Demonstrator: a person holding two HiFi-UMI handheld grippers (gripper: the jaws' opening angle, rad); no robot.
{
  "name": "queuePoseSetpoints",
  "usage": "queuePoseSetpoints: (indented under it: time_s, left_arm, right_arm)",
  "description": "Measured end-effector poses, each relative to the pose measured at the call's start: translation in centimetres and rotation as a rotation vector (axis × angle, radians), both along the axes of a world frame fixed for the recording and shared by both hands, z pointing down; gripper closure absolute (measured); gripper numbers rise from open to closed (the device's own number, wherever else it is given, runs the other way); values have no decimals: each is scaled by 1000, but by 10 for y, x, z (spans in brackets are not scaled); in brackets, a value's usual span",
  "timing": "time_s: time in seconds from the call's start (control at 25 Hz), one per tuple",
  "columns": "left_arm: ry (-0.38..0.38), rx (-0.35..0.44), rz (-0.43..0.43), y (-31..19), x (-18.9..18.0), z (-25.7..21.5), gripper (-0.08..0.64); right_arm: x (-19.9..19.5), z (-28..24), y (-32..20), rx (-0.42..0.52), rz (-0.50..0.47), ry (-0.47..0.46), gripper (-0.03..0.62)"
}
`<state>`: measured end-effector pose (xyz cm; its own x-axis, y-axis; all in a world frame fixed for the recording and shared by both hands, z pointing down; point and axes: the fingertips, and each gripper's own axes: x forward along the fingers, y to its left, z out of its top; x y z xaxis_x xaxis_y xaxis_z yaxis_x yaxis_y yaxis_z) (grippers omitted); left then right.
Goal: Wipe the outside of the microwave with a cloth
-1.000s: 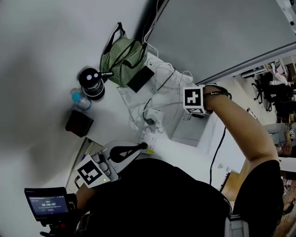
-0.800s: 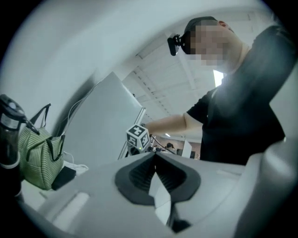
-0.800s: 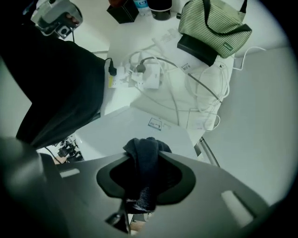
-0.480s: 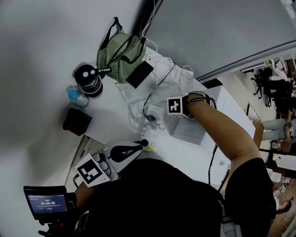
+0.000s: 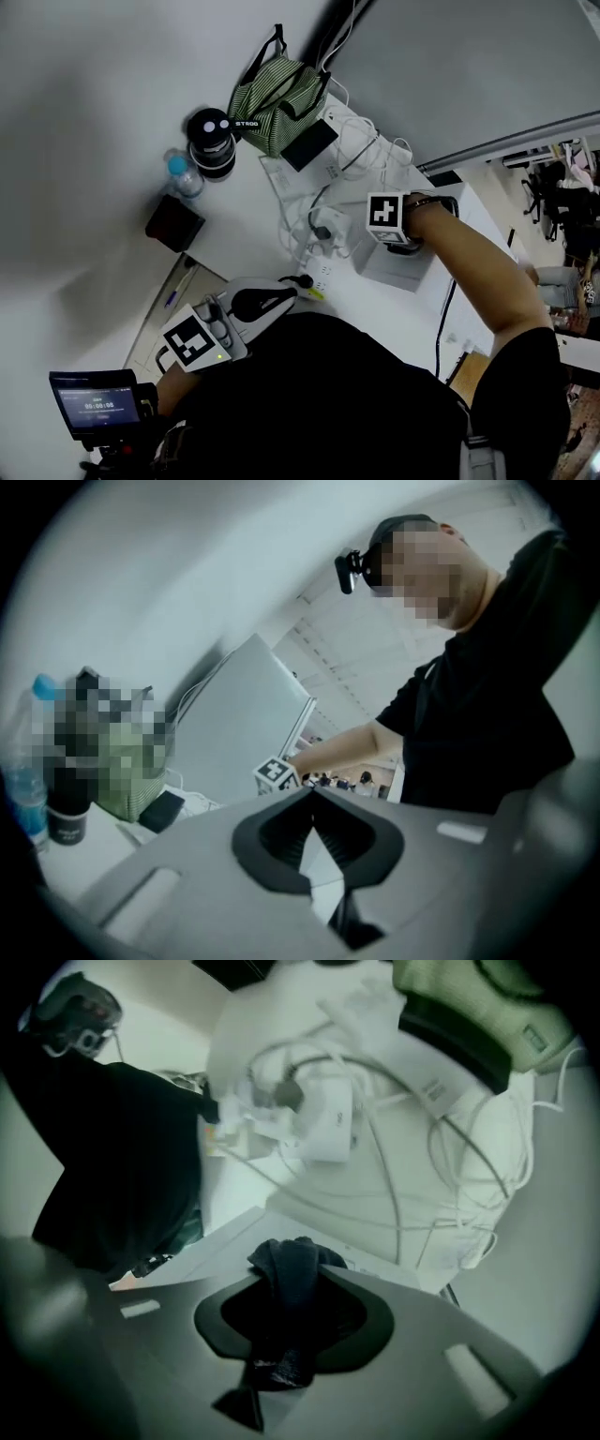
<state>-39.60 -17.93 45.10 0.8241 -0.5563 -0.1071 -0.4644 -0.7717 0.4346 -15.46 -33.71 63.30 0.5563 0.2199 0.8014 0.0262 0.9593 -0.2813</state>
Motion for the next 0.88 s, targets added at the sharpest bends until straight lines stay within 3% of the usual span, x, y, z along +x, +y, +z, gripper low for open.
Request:
queuePoseSetpoints:
  time_s: [0.16,0.28,0.4,0.6,0.76,0.88]
  left_arm:
    - [51,63,79,-28,3,-21,555]
    - [60,104,122,-26,11,-33,555]
    - [57,100,143,-18,16,-32,555]
    - [42,0,101,-13,1,-1,555]
    - [35,-85,45,0,-11,25,555]
    - [51,-107,33,-1,-13,29,556]
  right_arm:
    - [-4,-91,16,-19,-12,-3,492]
    - [-1,-98,37,3,0,15,494]
    - [-4,-62,42,24,-59,42,493]
    - [-4,40,37,11,-126,84,494]
    - [2,93,37,-27,-117,68,502]
    - [-4,90,38,-64,-50,38,500]
